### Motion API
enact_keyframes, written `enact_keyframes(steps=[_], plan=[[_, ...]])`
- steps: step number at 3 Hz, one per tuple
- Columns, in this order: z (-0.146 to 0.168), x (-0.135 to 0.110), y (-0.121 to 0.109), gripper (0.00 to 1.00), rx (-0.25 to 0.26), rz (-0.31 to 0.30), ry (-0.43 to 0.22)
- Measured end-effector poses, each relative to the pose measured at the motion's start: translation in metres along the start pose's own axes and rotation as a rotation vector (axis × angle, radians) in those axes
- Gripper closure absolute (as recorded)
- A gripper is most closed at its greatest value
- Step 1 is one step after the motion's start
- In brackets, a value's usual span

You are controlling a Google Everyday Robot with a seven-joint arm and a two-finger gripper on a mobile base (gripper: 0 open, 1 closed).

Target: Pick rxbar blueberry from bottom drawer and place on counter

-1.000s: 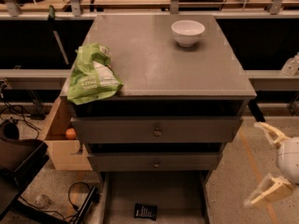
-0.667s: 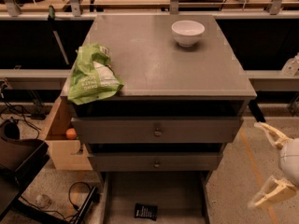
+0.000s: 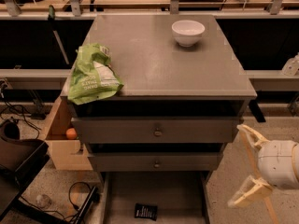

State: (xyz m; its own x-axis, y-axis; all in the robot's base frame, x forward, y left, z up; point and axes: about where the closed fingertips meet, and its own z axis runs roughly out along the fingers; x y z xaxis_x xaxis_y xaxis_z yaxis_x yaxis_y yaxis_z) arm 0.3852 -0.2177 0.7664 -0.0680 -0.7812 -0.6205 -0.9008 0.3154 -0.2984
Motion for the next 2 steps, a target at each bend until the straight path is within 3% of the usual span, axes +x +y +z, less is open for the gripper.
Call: enact_keyframes(steps=[2], plan=[[0.168,0.0,0.075,0.0,-0.104,0.023,-0.18]])
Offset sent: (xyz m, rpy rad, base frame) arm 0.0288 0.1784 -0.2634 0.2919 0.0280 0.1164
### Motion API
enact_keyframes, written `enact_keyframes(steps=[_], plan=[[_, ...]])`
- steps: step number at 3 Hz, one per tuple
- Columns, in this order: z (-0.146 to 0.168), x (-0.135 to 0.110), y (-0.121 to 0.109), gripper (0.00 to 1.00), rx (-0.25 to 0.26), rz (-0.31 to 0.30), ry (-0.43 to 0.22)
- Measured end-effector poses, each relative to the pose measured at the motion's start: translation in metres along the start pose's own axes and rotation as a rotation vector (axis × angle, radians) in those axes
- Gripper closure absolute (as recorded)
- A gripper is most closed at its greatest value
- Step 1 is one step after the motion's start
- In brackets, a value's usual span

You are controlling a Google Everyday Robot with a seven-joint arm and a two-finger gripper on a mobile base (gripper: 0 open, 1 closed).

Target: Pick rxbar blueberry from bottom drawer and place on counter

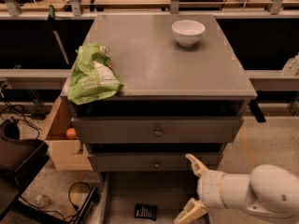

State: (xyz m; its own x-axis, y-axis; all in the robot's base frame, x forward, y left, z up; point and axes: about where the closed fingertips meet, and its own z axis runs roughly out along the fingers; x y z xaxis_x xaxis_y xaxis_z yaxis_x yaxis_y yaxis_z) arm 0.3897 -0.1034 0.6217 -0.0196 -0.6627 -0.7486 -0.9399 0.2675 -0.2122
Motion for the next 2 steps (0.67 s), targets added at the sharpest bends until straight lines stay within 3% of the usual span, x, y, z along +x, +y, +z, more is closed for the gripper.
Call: enact_keyframes(steps=[1,2], plan=[[0.074,0.025,0.014,0.0,-0.025,0.003,-0.031],[0.13,0.046,0.02,0.0,-0.053,0.019,-0.031]])
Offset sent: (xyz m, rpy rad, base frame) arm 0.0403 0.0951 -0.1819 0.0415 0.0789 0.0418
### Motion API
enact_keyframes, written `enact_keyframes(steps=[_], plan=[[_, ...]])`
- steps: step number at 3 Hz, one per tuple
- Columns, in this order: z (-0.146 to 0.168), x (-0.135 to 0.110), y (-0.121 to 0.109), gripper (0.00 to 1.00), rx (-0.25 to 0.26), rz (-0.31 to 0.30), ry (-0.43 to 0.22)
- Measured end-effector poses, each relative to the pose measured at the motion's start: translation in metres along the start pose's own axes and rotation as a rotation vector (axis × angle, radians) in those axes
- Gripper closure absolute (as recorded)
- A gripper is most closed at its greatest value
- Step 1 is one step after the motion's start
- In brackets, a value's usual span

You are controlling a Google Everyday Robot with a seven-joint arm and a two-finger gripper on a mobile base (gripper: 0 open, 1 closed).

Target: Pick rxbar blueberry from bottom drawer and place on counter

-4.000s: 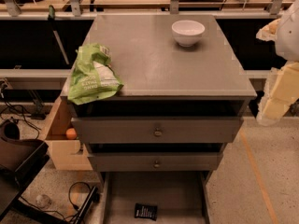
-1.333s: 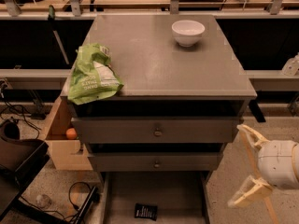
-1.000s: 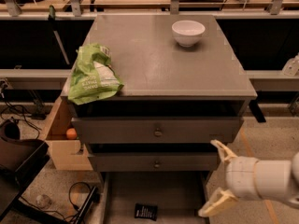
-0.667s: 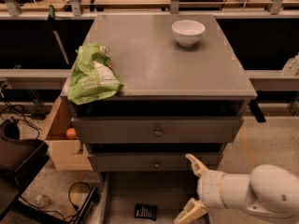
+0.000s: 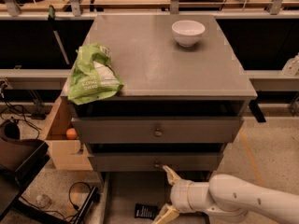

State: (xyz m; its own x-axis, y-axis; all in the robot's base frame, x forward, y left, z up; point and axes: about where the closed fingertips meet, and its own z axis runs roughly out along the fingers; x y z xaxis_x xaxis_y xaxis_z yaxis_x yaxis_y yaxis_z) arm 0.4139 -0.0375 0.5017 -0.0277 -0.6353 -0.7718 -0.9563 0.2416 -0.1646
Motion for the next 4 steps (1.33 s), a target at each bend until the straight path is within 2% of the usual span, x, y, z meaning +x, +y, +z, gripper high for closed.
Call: enact_keyframes(steps=[2,3,4], plan=[[0.018,0.011,0.0,0.0,-0.007,0.022,-0.004],[0.039,0.039,-0.014,0.0,-0.011,-0.002,0.008],[0.076,0.097,-0.042,0.0,-0.038,-0.016,0.052]])
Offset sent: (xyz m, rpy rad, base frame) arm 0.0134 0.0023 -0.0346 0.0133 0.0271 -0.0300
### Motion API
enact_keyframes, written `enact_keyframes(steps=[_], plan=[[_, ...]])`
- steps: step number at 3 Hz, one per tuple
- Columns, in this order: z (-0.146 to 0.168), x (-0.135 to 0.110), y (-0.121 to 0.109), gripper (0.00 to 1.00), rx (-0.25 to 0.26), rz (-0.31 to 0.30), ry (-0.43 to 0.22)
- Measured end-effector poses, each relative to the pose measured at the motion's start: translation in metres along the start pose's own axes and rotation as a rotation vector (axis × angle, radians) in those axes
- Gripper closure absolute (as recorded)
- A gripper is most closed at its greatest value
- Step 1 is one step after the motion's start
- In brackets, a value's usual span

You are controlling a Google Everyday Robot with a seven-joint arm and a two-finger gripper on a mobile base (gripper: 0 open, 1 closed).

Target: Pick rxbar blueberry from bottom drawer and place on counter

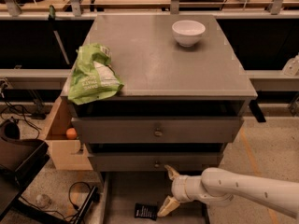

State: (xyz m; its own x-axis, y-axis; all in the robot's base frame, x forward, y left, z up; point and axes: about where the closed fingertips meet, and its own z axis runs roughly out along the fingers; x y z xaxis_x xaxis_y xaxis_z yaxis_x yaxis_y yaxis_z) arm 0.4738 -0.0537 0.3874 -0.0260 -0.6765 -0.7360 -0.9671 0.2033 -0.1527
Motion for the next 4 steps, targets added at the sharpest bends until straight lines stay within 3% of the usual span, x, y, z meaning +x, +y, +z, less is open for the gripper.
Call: enact_keyframes(steps=[1,2,3,4], plan=[[0.017,0.035,-0.014,0.0,-0.021,0.004,0.046],[-0.002,0.094,0.009,0.0,-0.007,0.073,0.107],[0.002,0.093,0.008,0.0,-0.013,0.071,0.104],[0.028,0.097,0.012,0.0,-0.042,0.075,0.081]])
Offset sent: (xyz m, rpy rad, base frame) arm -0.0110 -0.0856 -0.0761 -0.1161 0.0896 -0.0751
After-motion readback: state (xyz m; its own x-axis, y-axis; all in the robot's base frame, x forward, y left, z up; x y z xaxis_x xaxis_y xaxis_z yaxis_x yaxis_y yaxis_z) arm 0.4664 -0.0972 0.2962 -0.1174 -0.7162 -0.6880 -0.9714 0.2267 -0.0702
